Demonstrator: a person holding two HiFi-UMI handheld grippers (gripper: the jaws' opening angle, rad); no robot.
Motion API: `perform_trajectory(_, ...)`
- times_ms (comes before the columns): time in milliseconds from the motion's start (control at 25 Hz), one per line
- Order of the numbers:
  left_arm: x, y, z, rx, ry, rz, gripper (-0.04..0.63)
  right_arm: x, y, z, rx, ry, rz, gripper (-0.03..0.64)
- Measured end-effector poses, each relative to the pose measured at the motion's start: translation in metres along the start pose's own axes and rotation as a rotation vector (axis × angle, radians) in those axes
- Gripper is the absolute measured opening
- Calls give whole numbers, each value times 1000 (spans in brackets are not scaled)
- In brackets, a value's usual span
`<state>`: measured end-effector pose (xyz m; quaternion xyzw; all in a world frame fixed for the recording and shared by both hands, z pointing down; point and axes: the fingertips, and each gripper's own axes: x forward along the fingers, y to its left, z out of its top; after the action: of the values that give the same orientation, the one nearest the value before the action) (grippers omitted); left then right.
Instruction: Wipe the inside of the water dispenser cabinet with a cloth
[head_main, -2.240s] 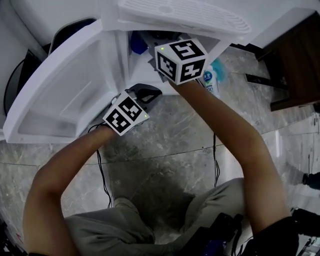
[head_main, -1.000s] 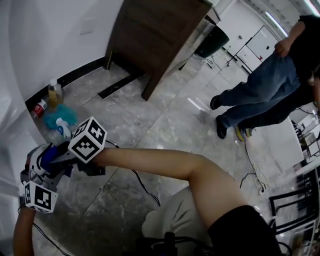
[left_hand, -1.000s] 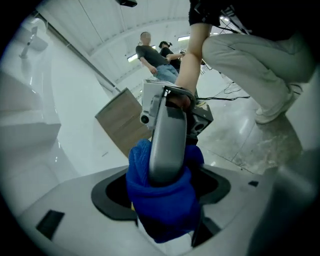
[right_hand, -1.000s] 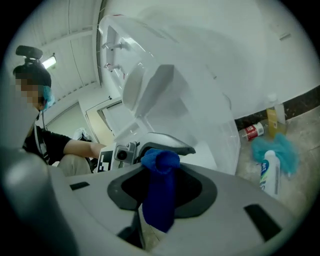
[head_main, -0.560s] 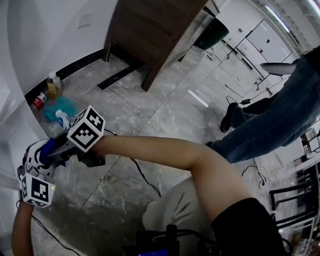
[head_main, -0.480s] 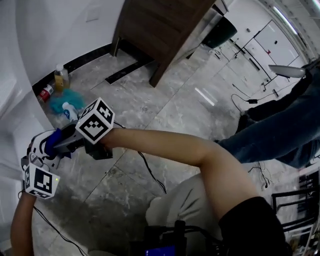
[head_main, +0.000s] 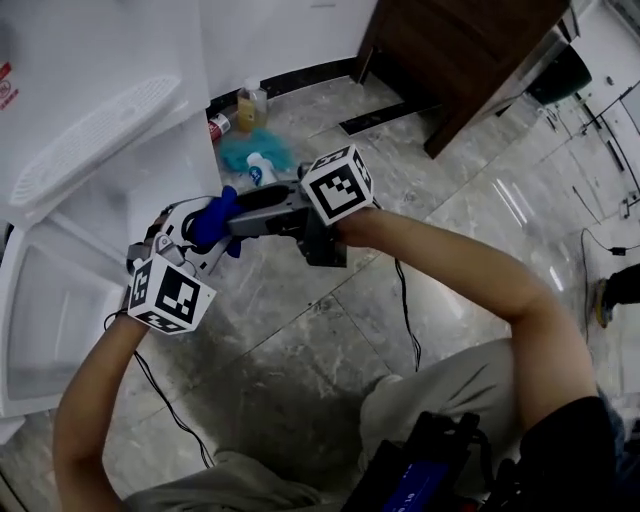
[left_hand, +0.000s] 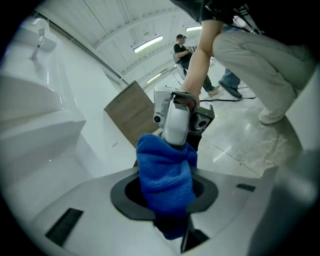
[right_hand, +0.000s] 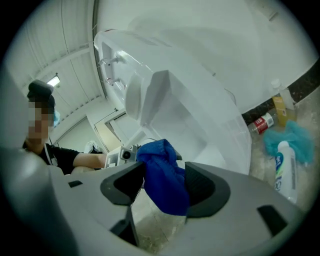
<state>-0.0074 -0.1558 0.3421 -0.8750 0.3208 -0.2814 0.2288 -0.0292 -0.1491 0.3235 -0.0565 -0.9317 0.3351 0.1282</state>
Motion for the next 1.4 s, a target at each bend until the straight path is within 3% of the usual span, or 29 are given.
perform_trajectory(400,-5,6,-47,-176,92,12,110,-24,-29,9,-67,-20,-97,206)
perform_trajectory(600,-20,26,-82,-390,153,83,110,-40,-39,15,-224,-28,-217,24)
perform_trajectory(720,-20,34,-106,-506,194,140,110,-44,-47,16,-314,-14,-298,-1)
perform_trajectory(840,-12,41,-133,-461,289,187,110,-35,-50,13,-370,0,-330,-1)
perform_trajectory(1000,8,60,-168,-353,400,221,110,-14,-42,1,-405,32,-272,0)
perform_trajectory(1200,32,82,-207,-273,501,209,110,6,-52,-22,-424,81,-240,0)
perform_trajectory(1400,62,95,-241,-247,555,185,110,13,-54,-47,-419,125,-200,0)
